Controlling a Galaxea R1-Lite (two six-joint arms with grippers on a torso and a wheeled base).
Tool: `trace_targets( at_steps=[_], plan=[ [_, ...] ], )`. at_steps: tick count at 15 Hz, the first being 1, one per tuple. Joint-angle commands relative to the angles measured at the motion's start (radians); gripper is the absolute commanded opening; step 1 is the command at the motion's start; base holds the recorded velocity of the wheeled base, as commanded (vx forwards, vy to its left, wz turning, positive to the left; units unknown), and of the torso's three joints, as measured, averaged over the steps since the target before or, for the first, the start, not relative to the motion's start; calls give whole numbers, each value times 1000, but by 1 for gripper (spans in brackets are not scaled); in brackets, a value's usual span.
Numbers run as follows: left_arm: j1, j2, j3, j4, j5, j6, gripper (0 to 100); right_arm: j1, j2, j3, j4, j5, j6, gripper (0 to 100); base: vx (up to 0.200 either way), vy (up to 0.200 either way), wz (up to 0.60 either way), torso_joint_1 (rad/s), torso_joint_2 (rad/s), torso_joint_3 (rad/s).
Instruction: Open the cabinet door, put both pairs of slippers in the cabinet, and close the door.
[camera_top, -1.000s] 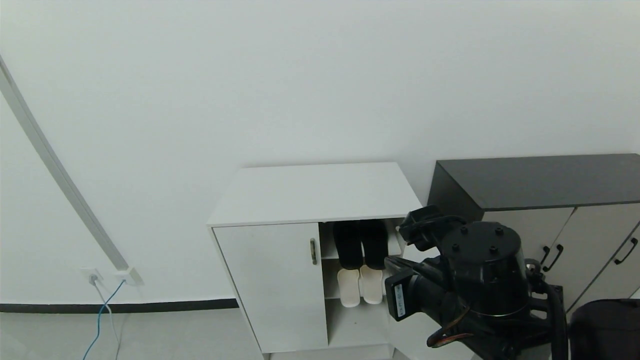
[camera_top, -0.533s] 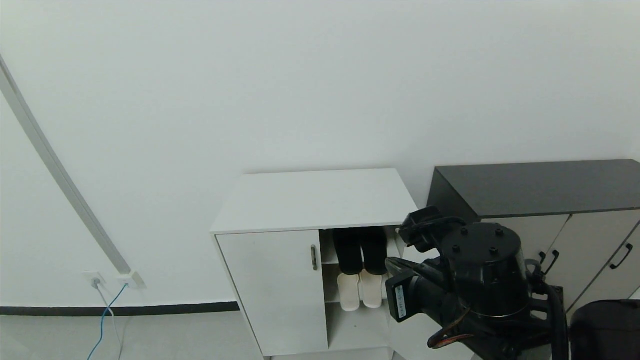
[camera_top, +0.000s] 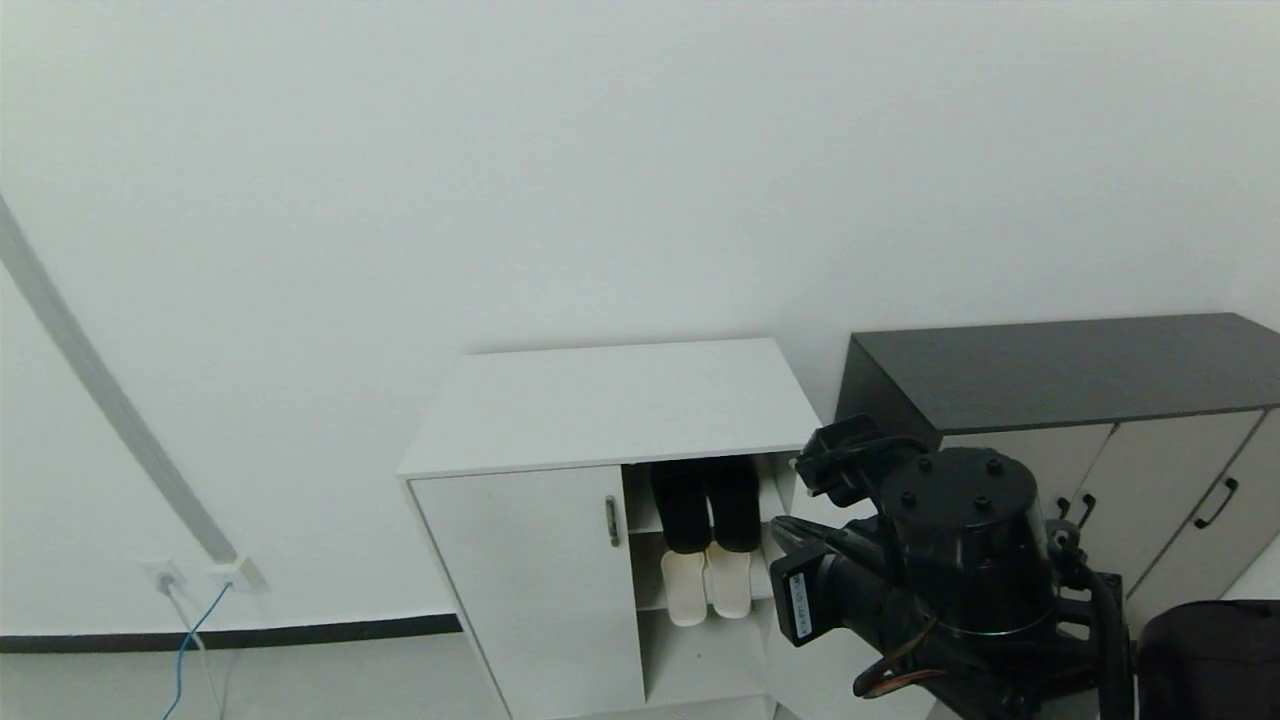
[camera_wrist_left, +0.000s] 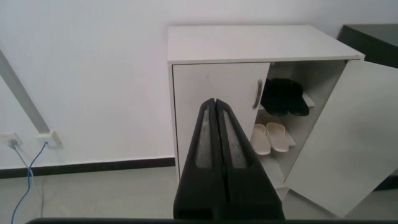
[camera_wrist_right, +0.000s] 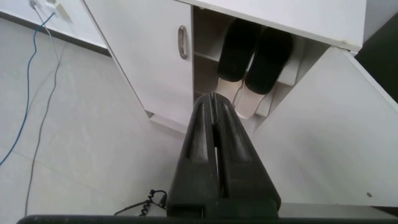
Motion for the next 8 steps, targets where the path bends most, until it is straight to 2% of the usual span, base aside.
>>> trace_targets(
  at_steps=[1, 7, 8],
  plan=[
    [0, 1, 0, 0, 0, 1, 0, -11, 5, -1, 0, -1, -3, 0, 0, 0, 0, 0, 0, 0],
    [0, 1, 0, 0, 0, -1, 0, -17, -11, 3, -16, -6, -9, 0, 0, 0, 0, 0, 0, 0],
    [0, 1, 0, 0, 0, -1, 0, -34, -12, 3, -28, -2, -9, 0, -200, 0, 0, 2, 2, 2]
  ],
)
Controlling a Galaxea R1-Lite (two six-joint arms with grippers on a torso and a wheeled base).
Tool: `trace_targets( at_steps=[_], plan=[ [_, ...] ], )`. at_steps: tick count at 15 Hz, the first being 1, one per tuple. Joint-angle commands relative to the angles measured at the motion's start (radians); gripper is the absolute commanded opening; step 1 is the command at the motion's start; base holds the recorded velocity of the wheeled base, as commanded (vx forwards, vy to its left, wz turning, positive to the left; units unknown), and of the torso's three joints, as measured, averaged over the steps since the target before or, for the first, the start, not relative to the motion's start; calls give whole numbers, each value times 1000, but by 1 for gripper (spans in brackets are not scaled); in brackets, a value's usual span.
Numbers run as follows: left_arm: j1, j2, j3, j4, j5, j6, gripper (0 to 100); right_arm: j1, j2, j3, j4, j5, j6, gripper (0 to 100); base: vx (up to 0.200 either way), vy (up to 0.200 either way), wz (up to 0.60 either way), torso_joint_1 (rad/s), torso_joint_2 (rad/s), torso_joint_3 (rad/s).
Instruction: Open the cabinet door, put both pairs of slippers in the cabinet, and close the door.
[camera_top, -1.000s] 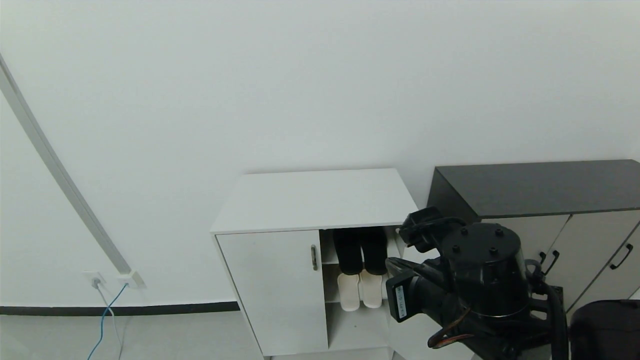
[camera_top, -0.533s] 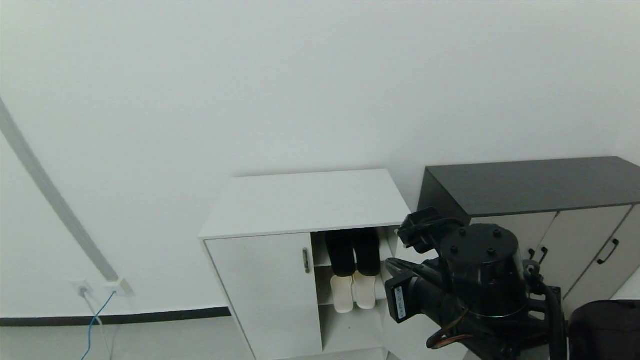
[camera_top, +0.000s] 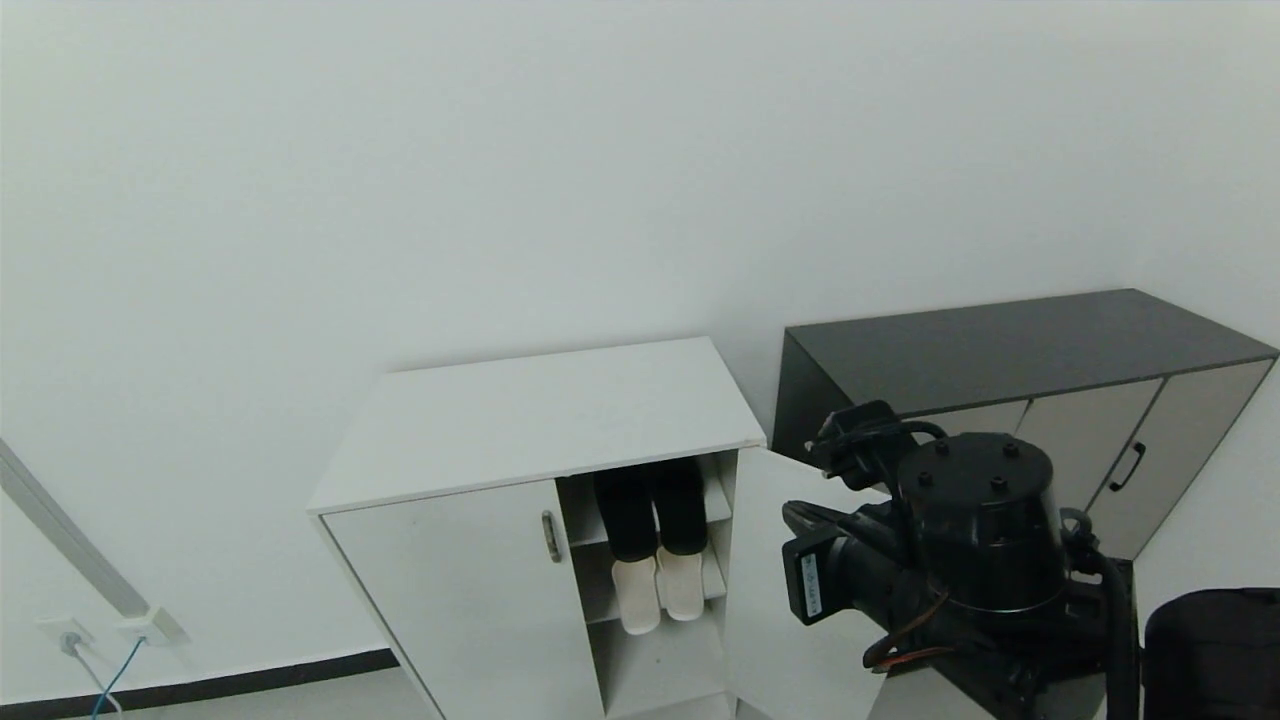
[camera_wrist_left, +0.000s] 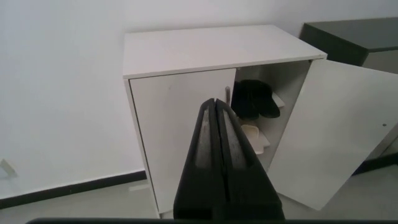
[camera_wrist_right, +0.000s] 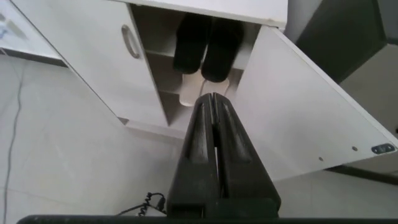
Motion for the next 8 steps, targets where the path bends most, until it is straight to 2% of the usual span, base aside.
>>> trace_targets(
  at_steps=[1, 4, 8],
  plan=[
    [-1, 1, 0, 0, 0, 1, 0, -22, -5, 6, -22, 4, -1, 0, -200, 0, 0, 2, 7, 2],
    [-1, 1, 0, 0, 0, 1, 0, -41, 0, 9, -27, 6, -27, 0, -200, 0, 0, 1, 1, -1],
    [-1, 1, 0, 0, 0, 1, 0, -88, 16, 3, -27, 6, -55, 0, 0, 0, 0, 0, 0, 0]
  ],
)
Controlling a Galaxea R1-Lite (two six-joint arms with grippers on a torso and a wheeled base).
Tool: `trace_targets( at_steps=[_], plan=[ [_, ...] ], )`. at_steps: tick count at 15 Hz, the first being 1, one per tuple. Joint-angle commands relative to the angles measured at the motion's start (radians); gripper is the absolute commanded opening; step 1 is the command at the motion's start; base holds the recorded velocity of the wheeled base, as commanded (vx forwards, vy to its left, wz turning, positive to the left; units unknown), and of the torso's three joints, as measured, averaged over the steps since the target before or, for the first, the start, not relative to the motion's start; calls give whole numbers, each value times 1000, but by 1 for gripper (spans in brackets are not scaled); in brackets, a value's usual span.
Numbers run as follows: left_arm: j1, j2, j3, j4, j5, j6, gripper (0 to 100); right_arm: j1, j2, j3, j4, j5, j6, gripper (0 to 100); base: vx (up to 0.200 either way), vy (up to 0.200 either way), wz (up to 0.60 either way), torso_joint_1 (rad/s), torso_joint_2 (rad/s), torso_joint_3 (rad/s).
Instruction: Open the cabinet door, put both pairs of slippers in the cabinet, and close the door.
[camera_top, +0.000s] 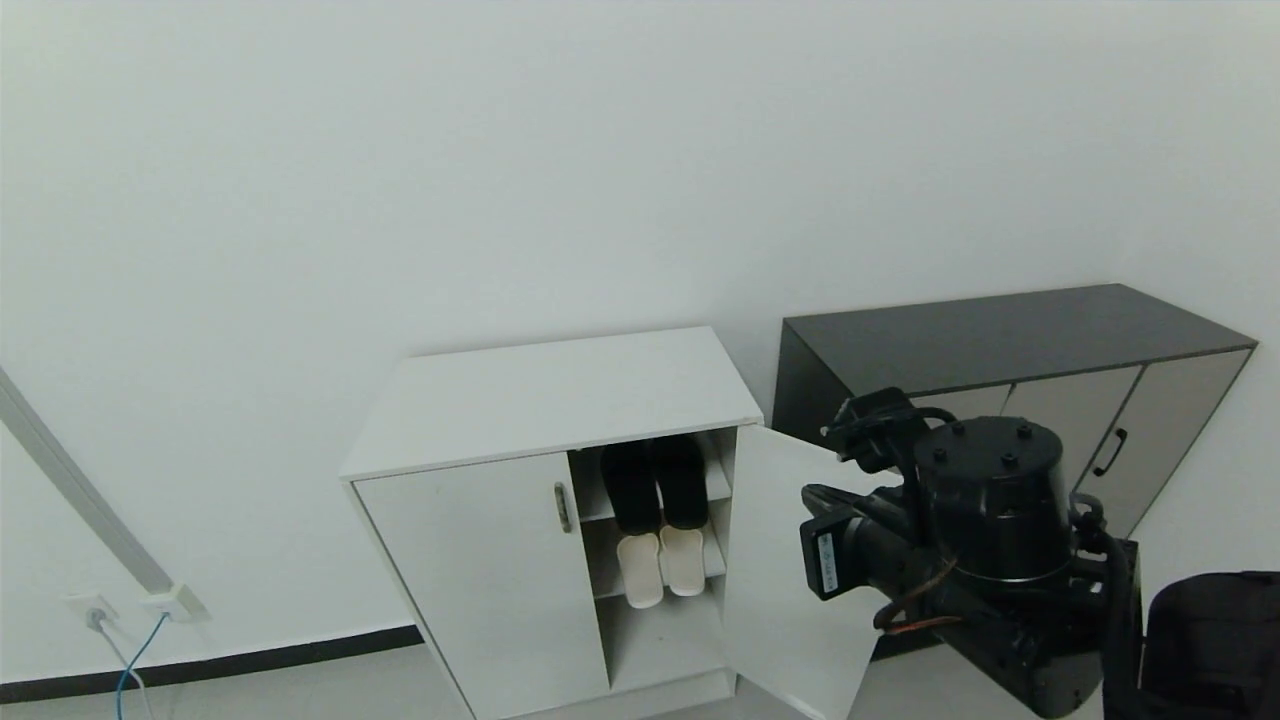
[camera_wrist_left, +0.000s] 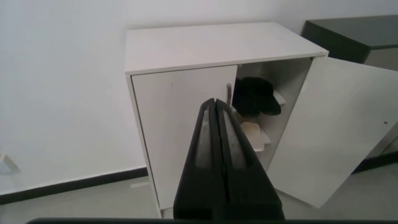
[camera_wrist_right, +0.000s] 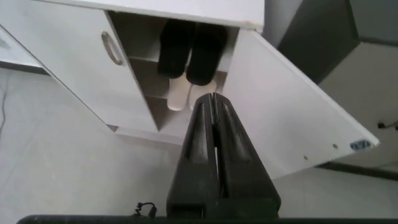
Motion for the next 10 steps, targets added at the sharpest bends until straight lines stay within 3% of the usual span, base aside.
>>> trace_targets(
  at_steps=[1, 10],
  plan=[
    [0, 1, 0, 0, 0, -2, 0, -45, 19, -8, 0, 2, -13, 0, 0, 0, 0, 0, 0, 0],
    [0, 1, 0, 0, 3, -2, 0, -326, 230, -184, 2, 92, -2, 0, 0, 0, 0, 0, 0, 0]
  ],
)
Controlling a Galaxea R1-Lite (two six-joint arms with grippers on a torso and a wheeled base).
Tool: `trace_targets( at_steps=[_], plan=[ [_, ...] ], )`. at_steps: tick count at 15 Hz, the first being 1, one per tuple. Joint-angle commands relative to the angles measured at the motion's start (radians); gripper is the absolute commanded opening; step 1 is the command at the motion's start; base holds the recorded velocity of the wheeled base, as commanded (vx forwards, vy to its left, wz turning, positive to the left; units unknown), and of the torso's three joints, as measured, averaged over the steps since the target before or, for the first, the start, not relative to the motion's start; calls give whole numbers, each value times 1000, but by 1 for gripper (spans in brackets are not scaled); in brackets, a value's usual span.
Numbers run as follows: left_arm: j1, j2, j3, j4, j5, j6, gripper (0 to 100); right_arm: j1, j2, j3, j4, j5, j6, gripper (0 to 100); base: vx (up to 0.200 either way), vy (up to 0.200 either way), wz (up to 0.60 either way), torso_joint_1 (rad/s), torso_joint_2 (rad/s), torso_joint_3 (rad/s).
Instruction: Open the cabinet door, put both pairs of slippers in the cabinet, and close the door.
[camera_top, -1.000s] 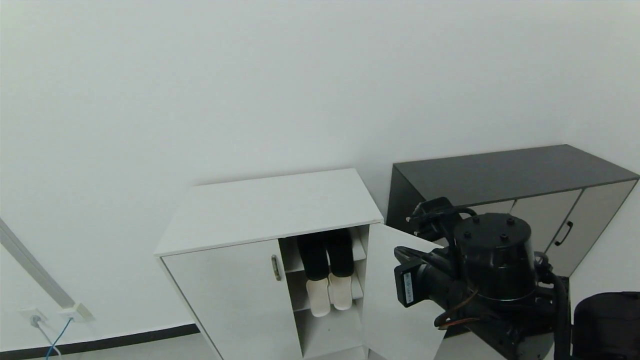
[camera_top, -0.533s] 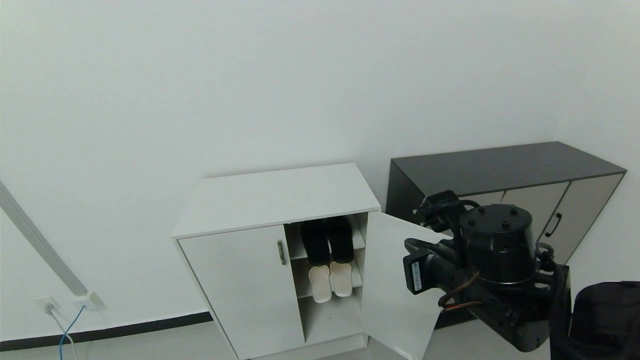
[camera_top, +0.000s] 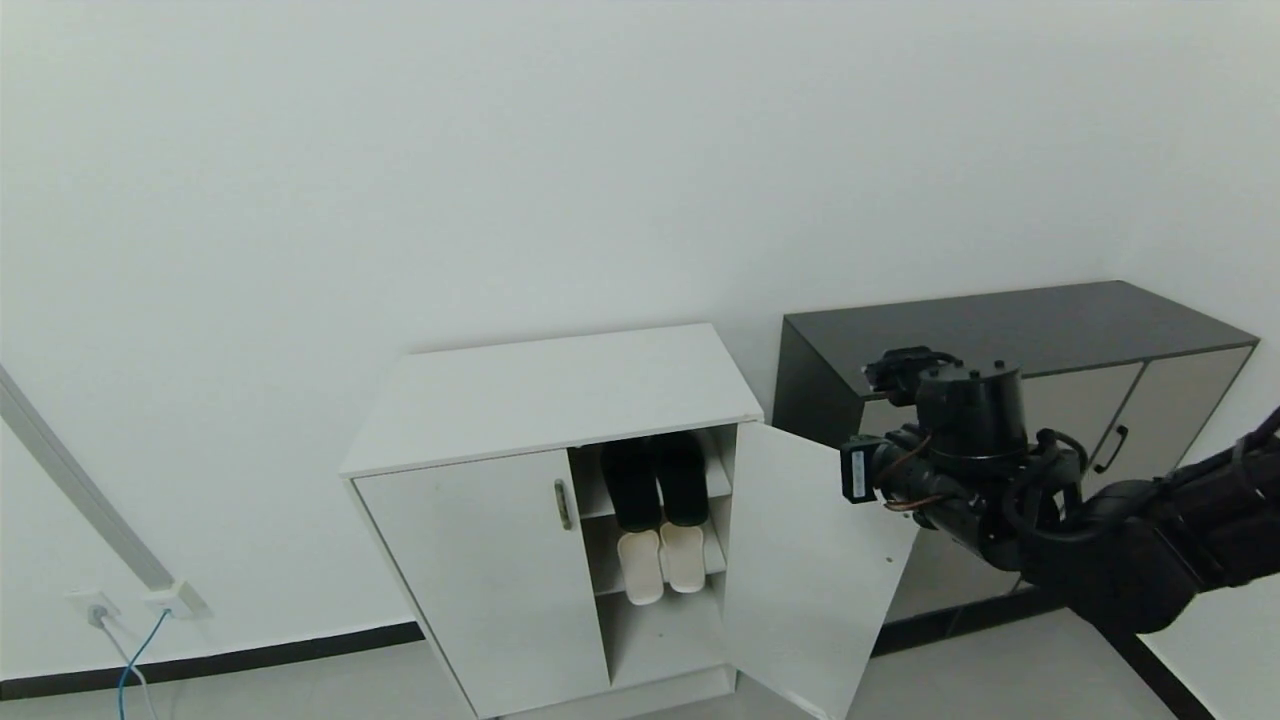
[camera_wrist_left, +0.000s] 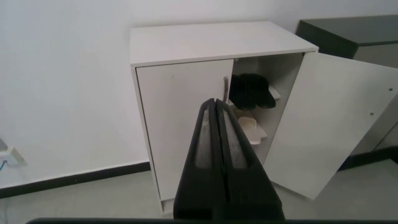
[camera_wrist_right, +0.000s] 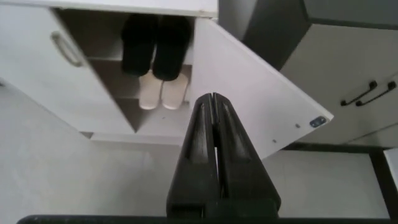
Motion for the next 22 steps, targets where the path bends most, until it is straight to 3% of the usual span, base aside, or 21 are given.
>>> trace_targets(
  at_steps=[1, 13, 22],
  plan=[
    [0, 1, 0, 0, 1, -1, 0, -74, 88, -44, -2, 19, 1, 0, 0, 0, 0, 0, 0, 0],
    [0, 1, 0, 0, 1, -1, 0, -277, 323, -222, -30, 108, 46, 0, 0, 0, 0, 0, 0, 0],
    [0, 1, 0, 0, 1, -1, 0, -307, 420, -279, -31, 108, 46, 0, 0, 0, 0, 0, 0, 0]
  ],
)
